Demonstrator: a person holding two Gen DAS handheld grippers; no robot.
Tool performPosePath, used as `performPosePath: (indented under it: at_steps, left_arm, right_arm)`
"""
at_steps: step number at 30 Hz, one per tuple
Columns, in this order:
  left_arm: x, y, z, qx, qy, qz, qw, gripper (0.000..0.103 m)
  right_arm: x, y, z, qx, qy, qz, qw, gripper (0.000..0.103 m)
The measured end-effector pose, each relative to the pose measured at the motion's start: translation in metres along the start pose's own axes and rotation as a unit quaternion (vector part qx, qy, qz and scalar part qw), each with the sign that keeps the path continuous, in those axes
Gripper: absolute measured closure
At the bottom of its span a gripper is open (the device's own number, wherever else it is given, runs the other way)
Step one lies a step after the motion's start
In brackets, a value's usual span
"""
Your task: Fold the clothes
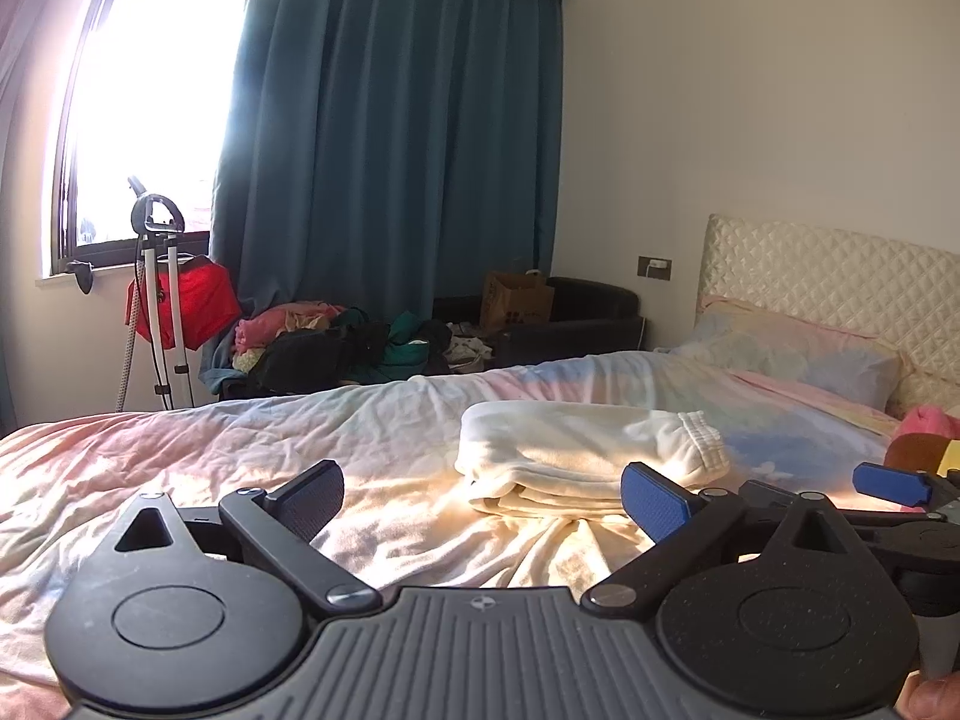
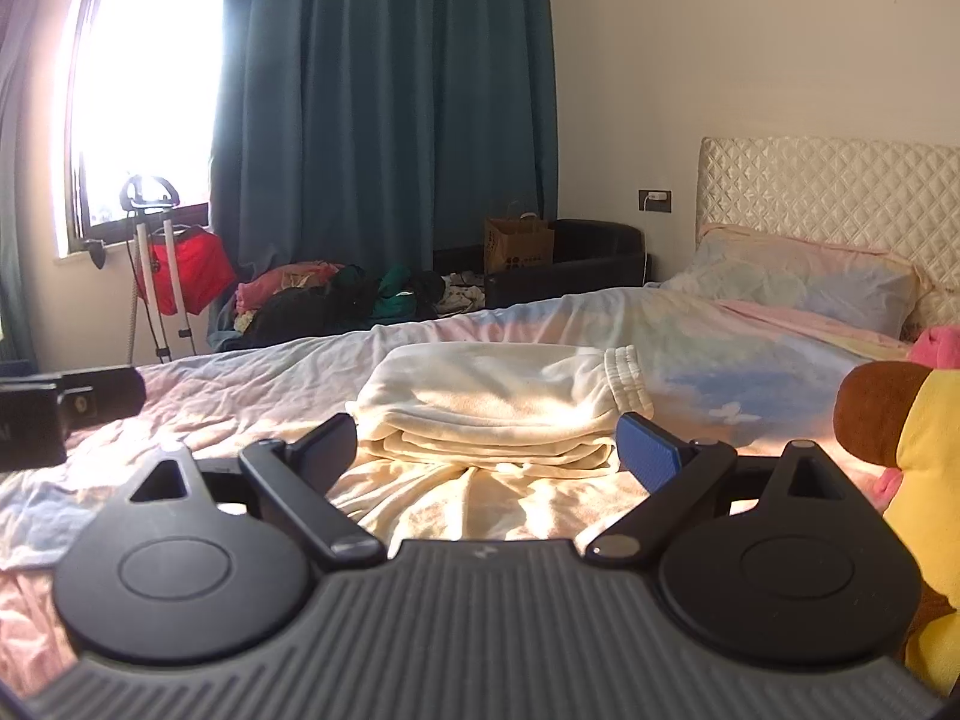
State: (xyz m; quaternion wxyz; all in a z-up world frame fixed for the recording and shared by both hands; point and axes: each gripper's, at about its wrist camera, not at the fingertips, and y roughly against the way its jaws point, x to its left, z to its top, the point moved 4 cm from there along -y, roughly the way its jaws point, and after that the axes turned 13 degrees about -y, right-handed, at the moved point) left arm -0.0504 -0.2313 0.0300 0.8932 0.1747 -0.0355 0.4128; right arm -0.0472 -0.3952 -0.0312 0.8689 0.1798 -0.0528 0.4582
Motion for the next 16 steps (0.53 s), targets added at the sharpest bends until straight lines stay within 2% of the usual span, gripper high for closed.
performPosePath:
  at_steps: [16]
  left_arm:
    - [-0.004, 0.0074, 0.0009, -0.004, -0.007, 0.007, 0.9999, 0.004]
  right_arm:
    - [-0.003, 0.001, 0.0031, 0.005, -0.005, -0.001, 1.0, 0.008]
